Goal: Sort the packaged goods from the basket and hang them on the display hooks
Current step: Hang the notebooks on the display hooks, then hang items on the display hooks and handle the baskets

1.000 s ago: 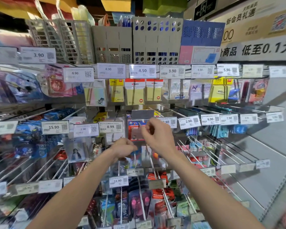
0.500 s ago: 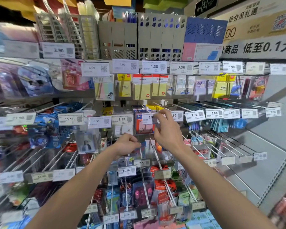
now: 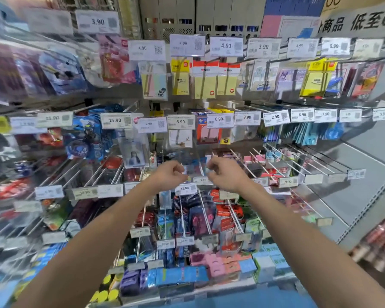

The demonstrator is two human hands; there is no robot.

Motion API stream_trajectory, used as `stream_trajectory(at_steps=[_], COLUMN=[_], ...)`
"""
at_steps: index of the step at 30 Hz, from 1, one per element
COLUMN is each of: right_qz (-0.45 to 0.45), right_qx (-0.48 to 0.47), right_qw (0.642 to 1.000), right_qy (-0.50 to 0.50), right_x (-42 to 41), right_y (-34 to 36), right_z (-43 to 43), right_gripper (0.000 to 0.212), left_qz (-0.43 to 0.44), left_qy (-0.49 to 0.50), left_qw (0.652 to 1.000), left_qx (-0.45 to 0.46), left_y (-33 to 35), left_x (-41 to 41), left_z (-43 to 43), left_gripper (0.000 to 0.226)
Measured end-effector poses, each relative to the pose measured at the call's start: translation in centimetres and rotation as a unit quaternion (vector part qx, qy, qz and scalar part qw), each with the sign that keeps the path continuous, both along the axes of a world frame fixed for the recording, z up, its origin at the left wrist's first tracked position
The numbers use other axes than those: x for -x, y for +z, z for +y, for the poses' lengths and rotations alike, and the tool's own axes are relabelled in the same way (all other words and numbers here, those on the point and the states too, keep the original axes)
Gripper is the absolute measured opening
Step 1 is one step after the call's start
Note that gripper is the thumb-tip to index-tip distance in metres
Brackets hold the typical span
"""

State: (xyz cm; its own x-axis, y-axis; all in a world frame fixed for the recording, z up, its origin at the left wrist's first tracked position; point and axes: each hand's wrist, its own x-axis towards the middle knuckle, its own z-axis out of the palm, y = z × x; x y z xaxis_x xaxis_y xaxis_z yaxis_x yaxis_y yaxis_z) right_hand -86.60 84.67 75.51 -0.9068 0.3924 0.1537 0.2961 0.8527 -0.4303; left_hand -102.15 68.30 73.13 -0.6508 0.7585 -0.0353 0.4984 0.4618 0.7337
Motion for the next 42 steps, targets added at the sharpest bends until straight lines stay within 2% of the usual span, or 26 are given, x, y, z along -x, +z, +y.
stream_trajectory(at_steps=[3, 6, 10, 14, 20, 23, 29, 32, 36, 42], right_qz=[-0.019, -0.031, -0.039, -0.064, -0.086, -0.119, -0.143, -0.15, -0.152, -0.164], right_qx=[0.002, 0.018, 0.013, 0.025, 0.0, 0.006, -0.006, -0.016, -0.037, -0.046], right_qw=[1.0, 0.998, 0.991, 0.974, 0.916, 0.874, 0.759, 0.681, 0.565, 0.419], right_qy=[0.025, 0.058, 0.13, 0.217, 0.391, 0.472, 0.635, 0.717, 0.81, 0.892], right_x=[0.1, 0.4, 1.1, 1.3, -2.5, -6.5, -17.1, -25.0, -37.5, -56.8], right_y=[-1.0, -1.9, -2.6, -3.6, -6.8, -9.2, -12.6, -13.3, -13.7, -13.8], right_z=[-1.2, -2.7, -5.6, -8.8, -16.8, -22.1, -36.4, -44.2, -53.9, -65.0], right_gripper=[0.038, 0.053, 0.05, 0.043, 0.044, 0.047, 0.046, 0.044, 0.043, 0.041], left_qz=[0.022, 0.034, 0.034, 0.031, -0.024, -0.07, -0.14, -0.159, -0.174, -0.214], left_qy=[0.008, 0.043, 0.119, 0.212, 0.414, 0.508, 0.677, 0.743, 0.823, 0.887], left_qw=[1.0, 0.998, 0.99, 0.973, 0.909, 0.857, 0.719, 0.647, 0.539, 0.409], left_qx=[-0.004, 0.032, 0.068, 0.085, 0.032, 0.041, 0.073, 0.068, 0.036, 0.026], left_y=[-0.8, -1.9, -2.9, -4.2, -9.6, -12.5, -14.9, -14.8, -14.5, -13.3], left_x=[-0.4, -1.6, -4.1, -8.7, -21.3, -30.4, -50.7, -61.3, -76.4, -95.9], left_z=[-3.0, -6.5, -10.6, -15.1, -23.3, -27.4, -36.4, -39.8, -43.2, -46.1], left_gripper=[0.026, 0.031, 0.029, 0.038, 0.018, 0.027, 0.045, 0.039, 0.044, 0.021])
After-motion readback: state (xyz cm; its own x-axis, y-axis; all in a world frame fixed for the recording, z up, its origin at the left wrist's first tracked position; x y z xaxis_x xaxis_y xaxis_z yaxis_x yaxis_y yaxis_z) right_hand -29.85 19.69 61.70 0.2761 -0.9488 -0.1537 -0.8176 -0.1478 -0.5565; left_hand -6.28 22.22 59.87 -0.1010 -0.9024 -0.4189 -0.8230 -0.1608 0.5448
